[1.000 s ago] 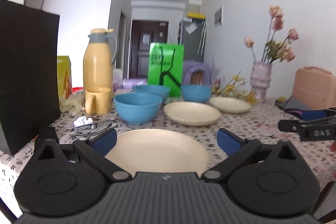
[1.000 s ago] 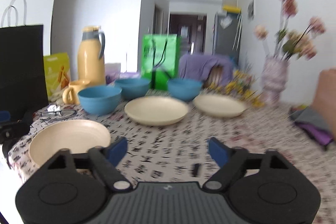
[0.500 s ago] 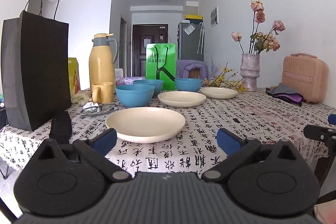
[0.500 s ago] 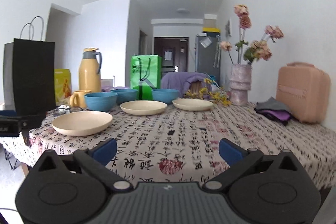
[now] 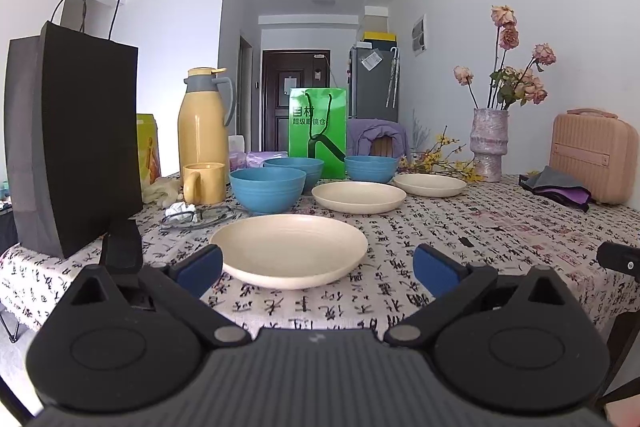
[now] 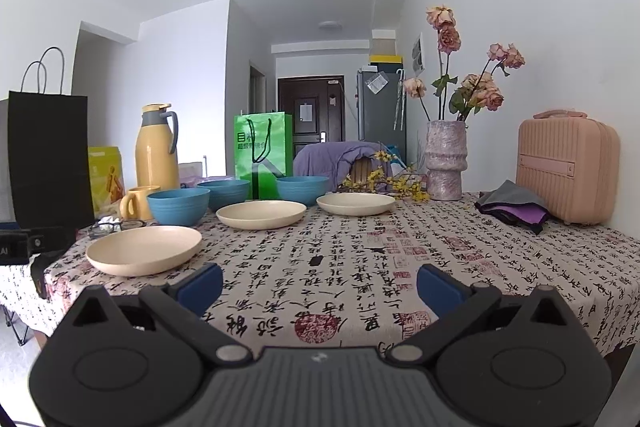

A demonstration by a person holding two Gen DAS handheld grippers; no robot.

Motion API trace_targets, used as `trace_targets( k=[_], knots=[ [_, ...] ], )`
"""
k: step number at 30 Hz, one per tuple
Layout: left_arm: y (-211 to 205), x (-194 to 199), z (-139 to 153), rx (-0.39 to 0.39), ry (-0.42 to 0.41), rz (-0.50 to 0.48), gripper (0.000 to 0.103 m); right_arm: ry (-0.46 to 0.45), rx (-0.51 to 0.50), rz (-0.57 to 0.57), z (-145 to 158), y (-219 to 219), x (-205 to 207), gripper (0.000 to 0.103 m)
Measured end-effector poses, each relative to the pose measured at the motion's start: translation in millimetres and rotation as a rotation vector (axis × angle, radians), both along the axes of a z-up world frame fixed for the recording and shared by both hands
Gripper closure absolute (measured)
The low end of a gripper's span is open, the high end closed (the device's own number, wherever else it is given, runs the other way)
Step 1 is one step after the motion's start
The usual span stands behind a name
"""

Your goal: Organize plates and bowls

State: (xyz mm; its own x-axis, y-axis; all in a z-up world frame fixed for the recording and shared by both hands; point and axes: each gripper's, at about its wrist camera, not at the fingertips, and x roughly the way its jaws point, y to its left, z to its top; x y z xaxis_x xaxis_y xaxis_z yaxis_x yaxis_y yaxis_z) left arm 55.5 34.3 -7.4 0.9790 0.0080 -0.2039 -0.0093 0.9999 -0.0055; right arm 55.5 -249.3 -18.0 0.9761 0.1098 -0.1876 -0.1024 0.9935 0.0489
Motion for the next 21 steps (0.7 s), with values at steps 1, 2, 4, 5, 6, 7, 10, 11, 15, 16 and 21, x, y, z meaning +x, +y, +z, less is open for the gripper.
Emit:
trace_targets(
  k=[1, 2, 4, 5, 6, 7, 10, 11, 15, 16, 21],
  knots=[
    [0, 4, 1, -0.003, 0.001, -0.004, 0.000, 0.003, 0.005, -0.006, 1, 0, 3, 0.000],
    [0, 8, 3, -0.005, 0.002, -0.010, 0.000, 0.006, 0.009, -0.011, 1, -1, 7, 0.000],
    [-1, 18, 4, -0.002, 0.009, -0.017, 0.000, 0.008, 0.008, -0.022, 3, -2, 17, 0.000],
    [-2, 24, 5, 0.003, 0.012, -0.024, 0.000, 0.014, 0.009, -0.032, 5, -2, 23, 0.000],
    [-2, 31, 7, 0.007, 0.018, -0.026, 0.000, 0.023, 0.012, -0.035, 7, -2, 30, 0.000],
    [-1, 38, 9, 0.006, 0.025, -0.025, 0.000, 0.026, 0.017, -0.034, 9, -3, 38, 0.000],
    [2, 61, 17, -0.017, 0.032, -0.030, 0.000, 0.029, 0.027, -0.048, 16, -6, 61, 0.000],
    [3, 70, 19, -0.017, 0.040, -0.026, 0.000, 0.032, 0.025, -0.050, 19, -6, 70, 0.000],
    [9, 111, 27, -0.022, 0.078, -0.016, 0.000, 0.050, 0.023, -0.047, 26, -6, 110, 0.000],
    [11, 123, 29, -0.031, 0.089, -0.016, 0.000, 0.056, 0.028, -0.041, 29, -5, 121, 0.000],
    [19, 183, 38, -0.077, 0.143, -0.032, 0.000, 0.077, 0.065, -0.003, 41, -1, 183, 0.000]
  ],
)
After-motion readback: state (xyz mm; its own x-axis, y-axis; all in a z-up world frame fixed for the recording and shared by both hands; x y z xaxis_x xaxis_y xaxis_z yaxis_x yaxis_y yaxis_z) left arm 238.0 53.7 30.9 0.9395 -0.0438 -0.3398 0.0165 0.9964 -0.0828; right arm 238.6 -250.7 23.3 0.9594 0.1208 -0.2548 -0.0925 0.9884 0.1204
